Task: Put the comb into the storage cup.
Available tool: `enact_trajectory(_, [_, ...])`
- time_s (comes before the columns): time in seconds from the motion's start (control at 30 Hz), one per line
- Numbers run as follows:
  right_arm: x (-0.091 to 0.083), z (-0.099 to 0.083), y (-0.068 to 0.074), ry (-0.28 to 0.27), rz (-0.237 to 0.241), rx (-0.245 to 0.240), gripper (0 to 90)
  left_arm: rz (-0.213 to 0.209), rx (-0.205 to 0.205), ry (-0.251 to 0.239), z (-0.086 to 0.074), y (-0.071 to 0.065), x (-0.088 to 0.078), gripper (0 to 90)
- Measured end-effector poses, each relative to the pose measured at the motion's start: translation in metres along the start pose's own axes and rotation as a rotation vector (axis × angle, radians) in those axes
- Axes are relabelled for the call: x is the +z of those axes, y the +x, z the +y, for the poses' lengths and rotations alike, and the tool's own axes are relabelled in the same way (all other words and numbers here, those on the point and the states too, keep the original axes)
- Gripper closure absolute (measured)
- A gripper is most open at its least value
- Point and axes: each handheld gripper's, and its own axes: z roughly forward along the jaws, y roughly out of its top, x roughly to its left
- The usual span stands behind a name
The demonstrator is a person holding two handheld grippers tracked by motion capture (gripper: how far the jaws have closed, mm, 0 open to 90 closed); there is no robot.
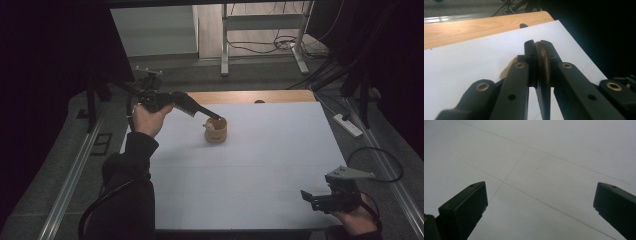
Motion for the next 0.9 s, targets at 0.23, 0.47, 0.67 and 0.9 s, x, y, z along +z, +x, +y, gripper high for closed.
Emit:
enact_trajectory(0.23, [-0.001,-0.001,-0.001,-0.005,0.003,0.011,0.0,0.018,0.001,0.027,0.003,0.001,0.010,84.0])
enact_trajectory(0.47, [-0.001,-0.001,-0.002,-0.009,0.008,0.017,0.0,0.029,-0.001,0.051,0.006,0.004,0.023,84.0])
enact_trajectory(0.67, [-0.001,-0.001,-0.002,-0.006,0.008,0.012,0.0,0.032,-0.018,0.057,0.006,0.009,0.028,84.0])
enact_trajectory(0.9, [0.000,-0.001,-0.001,0.004,0.009,0.002,0.0,0.037,-0.023,0.079,0.007,0.013,0.036,84.0])
